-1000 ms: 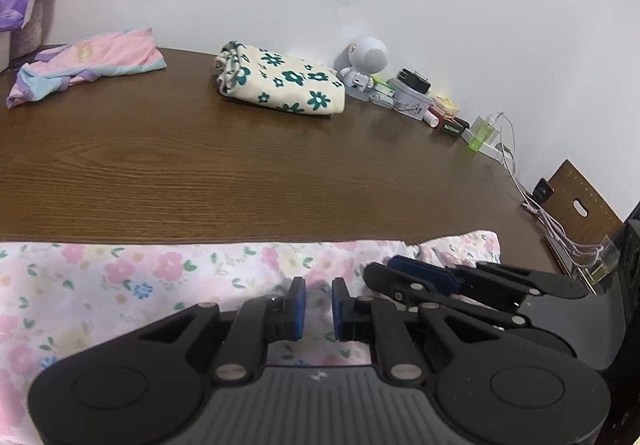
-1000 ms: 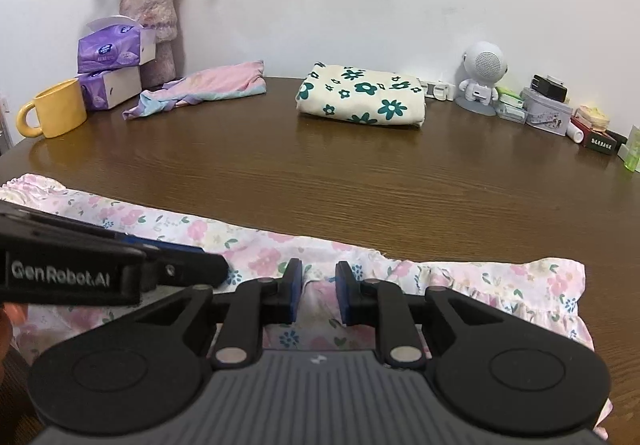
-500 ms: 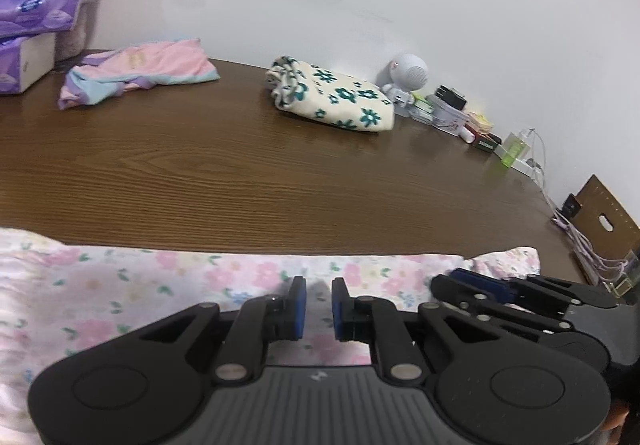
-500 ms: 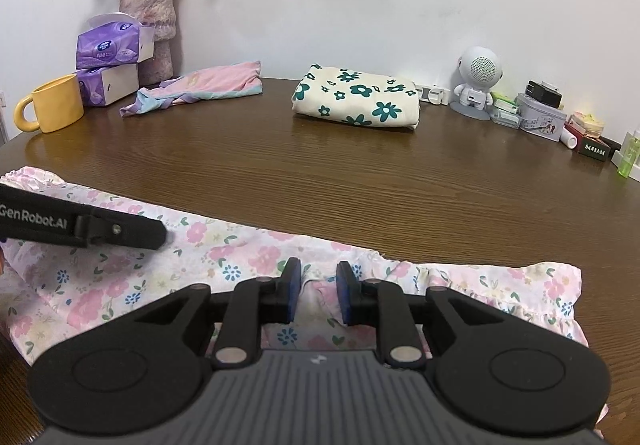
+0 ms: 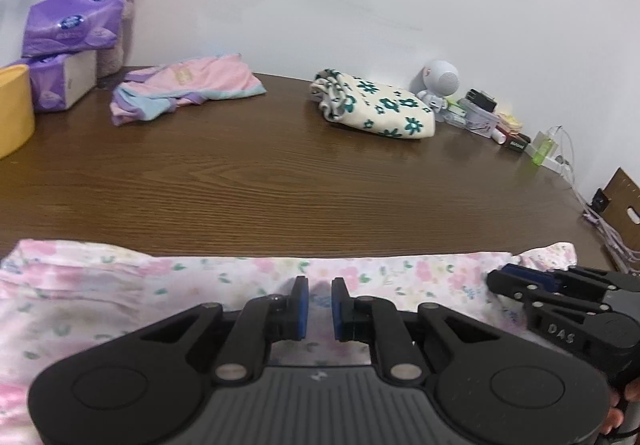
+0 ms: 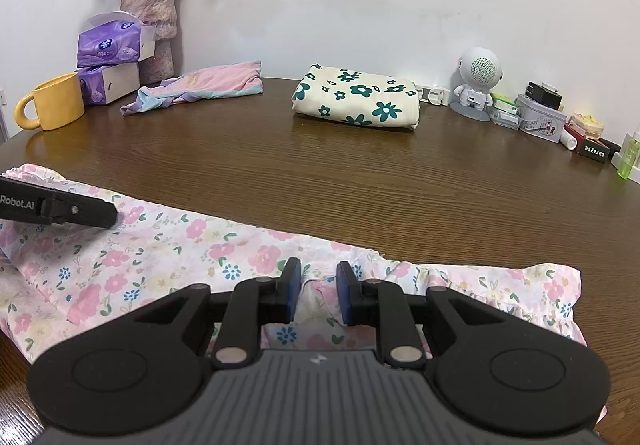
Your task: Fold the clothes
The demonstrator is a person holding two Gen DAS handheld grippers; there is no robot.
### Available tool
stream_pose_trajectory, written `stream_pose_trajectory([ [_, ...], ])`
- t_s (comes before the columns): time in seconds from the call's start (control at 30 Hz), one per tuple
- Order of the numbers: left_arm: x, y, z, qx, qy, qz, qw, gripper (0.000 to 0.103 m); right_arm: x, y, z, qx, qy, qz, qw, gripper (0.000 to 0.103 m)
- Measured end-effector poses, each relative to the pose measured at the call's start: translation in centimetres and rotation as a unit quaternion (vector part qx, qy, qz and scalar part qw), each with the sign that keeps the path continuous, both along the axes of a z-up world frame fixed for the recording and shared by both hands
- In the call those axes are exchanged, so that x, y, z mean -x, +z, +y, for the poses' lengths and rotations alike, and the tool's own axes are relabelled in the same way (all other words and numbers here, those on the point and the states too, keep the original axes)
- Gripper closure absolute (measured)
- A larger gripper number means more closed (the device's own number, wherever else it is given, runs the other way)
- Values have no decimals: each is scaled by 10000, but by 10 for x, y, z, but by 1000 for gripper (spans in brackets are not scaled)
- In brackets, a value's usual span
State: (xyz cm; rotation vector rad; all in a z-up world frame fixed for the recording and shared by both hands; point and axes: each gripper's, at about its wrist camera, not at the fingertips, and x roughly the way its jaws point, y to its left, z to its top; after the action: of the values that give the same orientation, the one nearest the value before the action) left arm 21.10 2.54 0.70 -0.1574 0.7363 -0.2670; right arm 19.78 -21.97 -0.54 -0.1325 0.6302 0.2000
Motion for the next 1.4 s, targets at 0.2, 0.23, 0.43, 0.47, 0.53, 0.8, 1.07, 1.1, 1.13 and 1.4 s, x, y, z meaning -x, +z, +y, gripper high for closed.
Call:
stream_pose_trajectory([
  [0.2, 4, 1, 13, -154, 96, -36, 9998, 93, 1, 0, 0, 10, 11, -3, 10000, 85],
  [0.23, 5, 1, 14, -196, 109, -50, 9997, 93, 1, 0, 0, 11, 11, -4, 10000, 85],
  [0.43, 7, 1, 28, -263, 232, -55, 9994, 93, 1, 0, 0, 13, 17, -4, 10000, 85],
  [0.47, 7, 1, 31, -295, 258, -68, 9992, 93, 1, 0, 0, 13, 18, -4, 10000, 85],
  [0.53, 8, 1, 36, -323, 307, -66, 9990, 93, 1, 0, -1, 14, 20, -4, 10000, 85],
  [0.8, 10, 2, 54, -343, 414, -45, 9985, 93, 1, 1, -1, 3, 25, 3, 10000, 85],
  [1.07, 15, 4, 65, -276, 373, -26, 9989, 95, 0, 2, -3, 3, 37, 5, 10000, 85],
  [1.1, 15, 4, 67, -252, 357, -18, 9990, 95, 0, 2, -3, 8, 37, 3, 10000, 85],
  [1.13, 15, 4, 68, -231, 345, -11, 9991, 95, 0, 2, -2, 12, 37, 2, 10000, 85],
  [1.4, 19, 6, 76, -322, 453, -62, 9984, 95, 1, 2, -2, 21, 39, -1, 10000, 85],
])
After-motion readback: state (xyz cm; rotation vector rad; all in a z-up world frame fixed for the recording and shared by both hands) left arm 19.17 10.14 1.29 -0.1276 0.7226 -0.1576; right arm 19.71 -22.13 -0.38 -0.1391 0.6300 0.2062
